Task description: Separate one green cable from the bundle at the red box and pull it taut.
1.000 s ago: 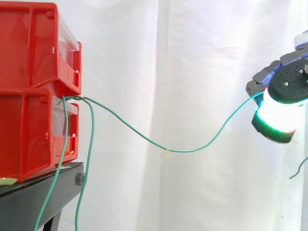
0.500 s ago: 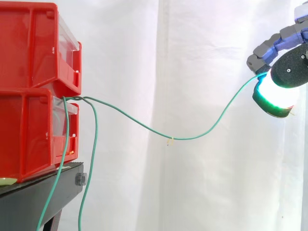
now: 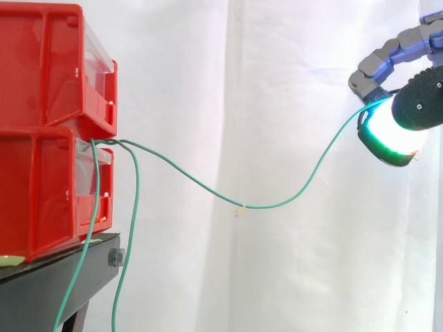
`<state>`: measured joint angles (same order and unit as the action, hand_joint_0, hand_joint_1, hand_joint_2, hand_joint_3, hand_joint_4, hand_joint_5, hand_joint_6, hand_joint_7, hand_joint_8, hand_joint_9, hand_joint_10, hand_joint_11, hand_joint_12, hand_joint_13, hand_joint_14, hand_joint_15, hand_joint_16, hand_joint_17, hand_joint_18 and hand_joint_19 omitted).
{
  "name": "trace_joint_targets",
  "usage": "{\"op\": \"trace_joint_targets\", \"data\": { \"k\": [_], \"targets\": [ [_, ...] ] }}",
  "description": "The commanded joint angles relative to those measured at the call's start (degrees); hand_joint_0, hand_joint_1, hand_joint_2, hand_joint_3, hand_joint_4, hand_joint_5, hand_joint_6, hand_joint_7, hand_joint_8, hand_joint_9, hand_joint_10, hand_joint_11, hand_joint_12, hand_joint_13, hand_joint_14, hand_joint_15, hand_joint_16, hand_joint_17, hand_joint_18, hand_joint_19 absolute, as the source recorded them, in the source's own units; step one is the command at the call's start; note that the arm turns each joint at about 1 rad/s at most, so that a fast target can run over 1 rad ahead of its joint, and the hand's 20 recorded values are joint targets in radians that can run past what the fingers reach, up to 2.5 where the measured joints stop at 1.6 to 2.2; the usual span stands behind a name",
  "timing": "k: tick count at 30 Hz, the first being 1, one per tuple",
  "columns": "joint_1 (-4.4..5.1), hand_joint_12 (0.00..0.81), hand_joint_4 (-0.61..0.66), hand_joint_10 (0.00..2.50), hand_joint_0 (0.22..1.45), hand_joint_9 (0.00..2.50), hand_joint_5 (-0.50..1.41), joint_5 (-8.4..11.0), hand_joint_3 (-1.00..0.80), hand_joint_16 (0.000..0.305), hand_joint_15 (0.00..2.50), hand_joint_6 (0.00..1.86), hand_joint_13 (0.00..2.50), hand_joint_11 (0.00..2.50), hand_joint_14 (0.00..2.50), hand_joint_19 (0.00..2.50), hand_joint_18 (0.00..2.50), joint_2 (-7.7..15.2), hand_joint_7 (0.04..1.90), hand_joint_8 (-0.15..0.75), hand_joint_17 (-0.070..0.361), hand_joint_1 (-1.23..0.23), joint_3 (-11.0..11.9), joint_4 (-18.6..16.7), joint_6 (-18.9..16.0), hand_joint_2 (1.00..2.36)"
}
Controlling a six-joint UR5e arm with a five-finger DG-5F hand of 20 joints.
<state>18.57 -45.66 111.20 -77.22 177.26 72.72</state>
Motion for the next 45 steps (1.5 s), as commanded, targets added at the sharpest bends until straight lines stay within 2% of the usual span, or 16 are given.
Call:
{"op": "trace_joint_targets", "data": {
  "k": [1, 4, 13, 14, 16, 18, 24, 26, 27, 30, 36, 38, 39, 40, 41, 45],
  "targets": [
    [-0.20, 0.422, 0.05, 2.50, 0.65, 2.49, 0.14, -1.98, -0.50, 0.050, 1.51, 0.50, 2.50, 0.31, 0.03, 0.19, 1.69, 0.1, 1.43, 0.043, 0.114, -0.66, 0.0, -1.0, 4.4, 1.00],
    [-0.64, 0.419, 0.05, 2.50, 0.65, 2.49, 0.14, -3.91, -0.50, 0.051, 1.51, 0.50, 2.50, 0.31, 0.03, 0.19, 1.70, 0.0, 1.43, 0.043, 0.114, -0.66, 0.0, -1.8, 8.6, 1.00],
    [-1.34, 0.418, 0.05, 2.50, 0.65, 2.49, 0.14, -6.46, -0.50, 0.050, 1.51, 0.50, 2.50, 0.31, 0.03, 0.18, 1.70, 0.0, 1.43, 0.043, 0.113, -0.66, 0.1, -2.5, 12.8, 1.00],
    [-1.43, 0.421, 0.05, 2.50, 0.65, 2.49, 0.14, -7.34, -0.50, 0.050, 1.50, 0.50, 2.50, 0.32, 0.03, 0.19, 1.70, 0.0, 1.43, 0.043, 0.112, -0.66, 0.1, -2.7, 14.5, 1.00],
    [-1.52, 0.422, 0.05, 2.50, 0.65, 2.49, 0.14, -10.51, -0.50, 0.050, 1.51, 0.50, 2.50, 0.29, 0.03, 0.19, 1.70, 0.0, 1.43, 0.043, 0.112, -0.66, 0.0, -3.0, 19.7, 1.00],
    [-1.78, 0.423, 0.05, 2.50, 0.65, 2.49, 0.14, -12.44, -0.50, 0.050, 1.50, 0.50, 2.50, 0.31, 0.03, 0.18, 1.70, 0.0, 1.43, 0.043, 0.112, -0.65, 0.0, -3.8, 22.2, 1.00],
    [-1.96, 0.427, 0.05, 2.50, 0.65, 2.49, 0.14, -13.58, -0.50, 0.050, 1.52, 0.50, 2.50, 0.34, 0.03, 0.18, 1.70, 0.0, 1.43, 0.044, 0.112, -0.65, 0.0, -4.5, 24.9, 1.00],
    [-2.14, 0.422, 0.05, 2.50, 0.64, 2.49, 0.14, -14.64, -0.50, 0.050, 1.51, 0.50, 2.50, 0.31, 0.03, 0.18, 1.69, 0.0, 1.43, 0.043, 0.112, -0.65, 0.0, -4.6, 26.2, 1.00],
    [-2.31, 0.420, 0.05, 2.50, 0.64, 2.49, 0.14, -16.39, -0.50, 0.050, 1.51, 0.50, 2.50, 0.32, 0.03, 0.18, 1.69, 0.1, 1.43, 0.043, 0.112, -0.65, 0.0, -4.6, 28.0, 1.00],
    [-2.49, 0.430, 0.05, 2.50, 0.64, 2.49, 0.14, -19.29, -0.50, 0.050, 1.50, 0.50, 2.50, 0.31, 0.03, 0.18, 1.69, 0.1, 1.43, 0.043, 0.112, -0.65, 0.1, -5.1, 31.6, 1.00],
    [-3.01, 0.422, 0.05, 2.50, 0.64, 2.49, 0.14, -20.53, -0.50, 0.049, 1.51, 0.50, 2.50, 0.31, 0.03, 0.19, 1.69, 0.1, 1.43, 0.043, 0.111, -0.65, 0.1, -6.0, 34.3, 1.00],
    [-3.19, 0.423, 0.05, 2.50, 0.64, 2.49, 0.14, -21.67, -0.50, 0.049, 1.50, 0.50, 2.50, 0.31, 0.03, 0.18, 1.69, 0.0, 1.43, 0.043, 0.111, -0.65, 0.0, -5.9, 36.1, 1.00],
    [-3.28, 0.422, 0.05, 2.50, 0.64, 2.49, 0.14, -22.81, -0.50, 0.049, 1.52, 0.50, 2.50, 0.31, 0.03, 0.18, 1.69, 0.0, 1.43, 0.043, 0.111, -0.65, 0.0, -5.8, 38.5, 1.00],
    [-3.28, 0.423, 0.05, 2.50, 0.64, 2.49, 0.14, -22.81, -0.50, 0.049, 1.52, 0.50, 2.50, 0.31, 0.03, 0.18, 1.69, 0.0, 1.43, 0.044, 0.111, -0.65, 0.0, -5.8, 38.5, 1.00],
    [-3.54, 0.422, 0.05, 2.50, 0.64, 2.49, 0.14, -23.95, -0.50, 0.049, 1.52, 0.50, 2.50, 0.31, 0.03, 0.19, 1.69, 0.0, 1.43, 0.044, 0.111, -0.65, 0.0, -5.8, 41.0, 1.00],
    [-4.16, 0.424, 0.05, 2.50, 0.64, 2.49, 0.14, -25.45, -0.50, 0.049, 1.50, 0.50, 2.50, 0.31, 0.03, 0.19, 1.69, 0.0, 1.43, 0.045, 0.111, -0.65, 0.0, -5.8, 43.6, 1.00]
  ]
}}
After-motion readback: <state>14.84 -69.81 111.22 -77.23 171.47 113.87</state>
